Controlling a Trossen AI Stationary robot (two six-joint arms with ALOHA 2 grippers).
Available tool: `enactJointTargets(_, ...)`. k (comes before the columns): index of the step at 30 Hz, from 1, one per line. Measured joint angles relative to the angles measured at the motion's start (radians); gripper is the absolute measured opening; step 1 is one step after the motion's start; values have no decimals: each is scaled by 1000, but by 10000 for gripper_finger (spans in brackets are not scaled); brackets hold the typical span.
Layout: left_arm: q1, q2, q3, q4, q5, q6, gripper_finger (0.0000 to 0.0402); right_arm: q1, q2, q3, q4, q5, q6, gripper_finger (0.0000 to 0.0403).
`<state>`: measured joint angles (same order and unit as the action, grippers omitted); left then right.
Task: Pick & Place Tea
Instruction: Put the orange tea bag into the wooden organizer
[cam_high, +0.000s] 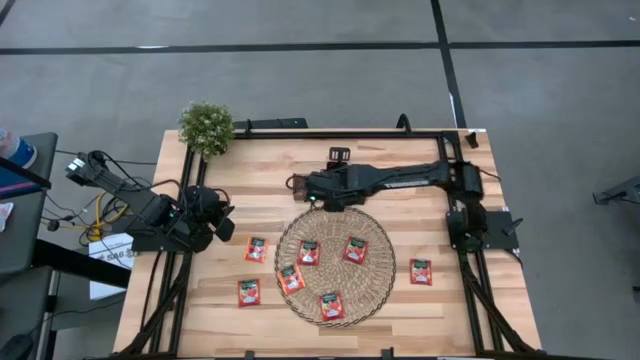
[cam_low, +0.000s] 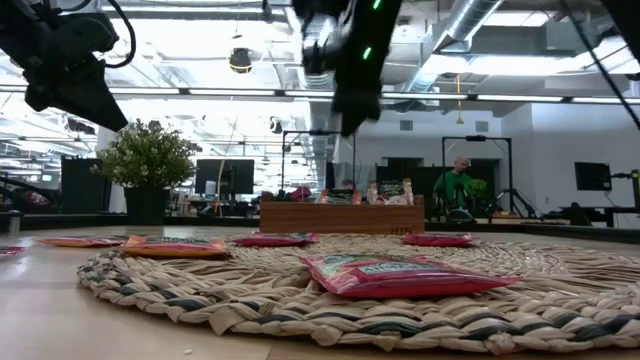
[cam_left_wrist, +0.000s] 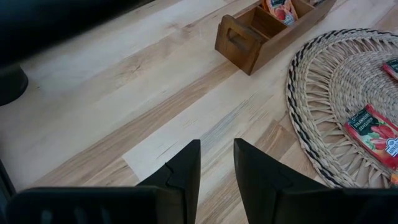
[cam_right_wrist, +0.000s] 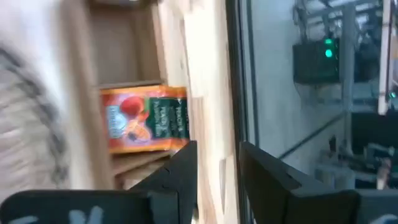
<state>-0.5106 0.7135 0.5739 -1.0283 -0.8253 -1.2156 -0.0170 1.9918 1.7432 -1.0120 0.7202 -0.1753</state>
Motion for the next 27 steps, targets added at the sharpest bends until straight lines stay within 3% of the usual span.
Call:
enactJointTargets(5, 0, 0, 0, 6, 3, 0, 87, 41, -122, -22, -132, -149, 70, 113)
enactJointTargets(10, 0, 0, 0, 20, 15, 0, 87, 43, -277, -205, -167, -205, 191, 113)
enactJointTargets(19, 0, 26, 0, 264, 93, 200, 87, 42, -669, -689, 93, -286, 437, 113)
enactJointTargets(24, 17, 128, 0, 433, 101, 264, 87, 42, -871, -882, 236, -350, 490, 113)
enactJointTargets(27, 65, 215, 0, 517, 169, 286, 87, 42, -976, -968, 289, -384, 508, 113)
